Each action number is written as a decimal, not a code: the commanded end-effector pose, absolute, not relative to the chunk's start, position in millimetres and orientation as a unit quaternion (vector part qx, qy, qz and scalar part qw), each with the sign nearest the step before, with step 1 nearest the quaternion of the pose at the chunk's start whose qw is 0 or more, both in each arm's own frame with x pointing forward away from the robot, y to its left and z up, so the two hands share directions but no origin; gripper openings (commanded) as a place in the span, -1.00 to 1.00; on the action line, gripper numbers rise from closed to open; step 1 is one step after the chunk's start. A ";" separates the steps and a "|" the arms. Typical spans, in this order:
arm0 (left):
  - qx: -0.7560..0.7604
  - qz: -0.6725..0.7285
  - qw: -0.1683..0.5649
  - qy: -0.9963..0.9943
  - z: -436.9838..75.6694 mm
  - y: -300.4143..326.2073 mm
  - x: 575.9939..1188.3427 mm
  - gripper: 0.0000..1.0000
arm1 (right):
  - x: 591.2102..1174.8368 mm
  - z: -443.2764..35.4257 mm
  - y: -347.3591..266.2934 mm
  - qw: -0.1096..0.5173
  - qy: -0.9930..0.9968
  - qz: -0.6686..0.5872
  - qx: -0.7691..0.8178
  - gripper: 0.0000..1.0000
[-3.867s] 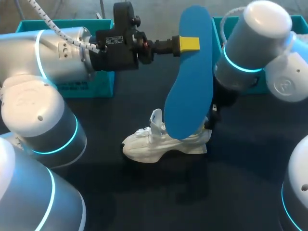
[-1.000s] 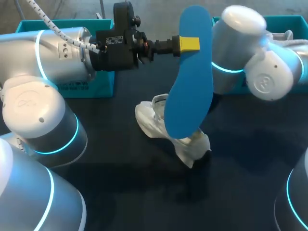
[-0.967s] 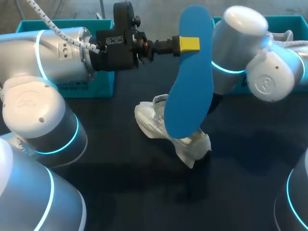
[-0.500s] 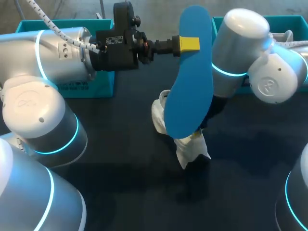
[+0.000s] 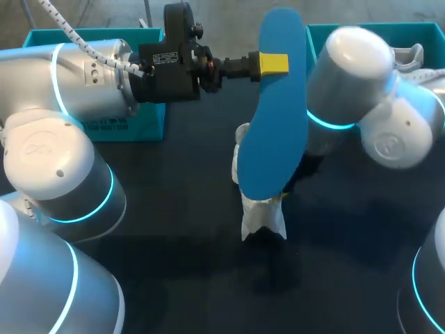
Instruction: Take the shoe out of the shoebox, open the shoe tongue, remove and reinsert the insole, then place the shoe into the shoebox
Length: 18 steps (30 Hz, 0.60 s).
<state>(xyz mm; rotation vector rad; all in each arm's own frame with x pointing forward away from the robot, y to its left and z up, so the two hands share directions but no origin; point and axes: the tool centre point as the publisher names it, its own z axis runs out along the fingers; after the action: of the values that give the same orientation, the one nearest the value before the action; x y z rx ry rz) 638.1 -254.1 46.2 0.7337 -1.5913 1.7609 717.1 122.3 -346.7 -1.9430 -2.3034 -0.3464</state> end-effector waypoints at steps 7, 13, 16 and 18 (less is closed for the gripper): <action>0.280 0.671 0.322 -0.606 45.4 -254.8 637.2 -1.00 | 698.0 -360.3 140.5 0.038 -0.757 -0.131 -0.639 -1.00; 0.280 0.671 0.322 -0.606 45.4 -254.8 637.2 -1.00 | 691.3 -369.6 146.8 0.040 -0.746 -0.135 -0.651 -1.00; 0.280 0.671 0.322 -0.606 45.4 -254.8 637.2 -1.00 | 691.2 -374.0 146.7 0.038 -0.740 -0.137 -0.657 -1.00; 0.280 0.671 0.322 -0.606 45.4 -254.8 637.2 -1.00 | 691.0 -376.3 146.9 0.039 -0.737 -0.138 -0.661 -1.00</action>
<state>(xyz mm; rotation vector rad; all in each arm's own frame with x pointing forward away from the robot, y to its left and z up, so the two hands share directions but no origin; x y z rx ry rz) 638.1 -254.1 46.2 0.7337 -1.5913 1.7609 691.6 143.4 -371.1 -2.0256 -2.2601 -0.4160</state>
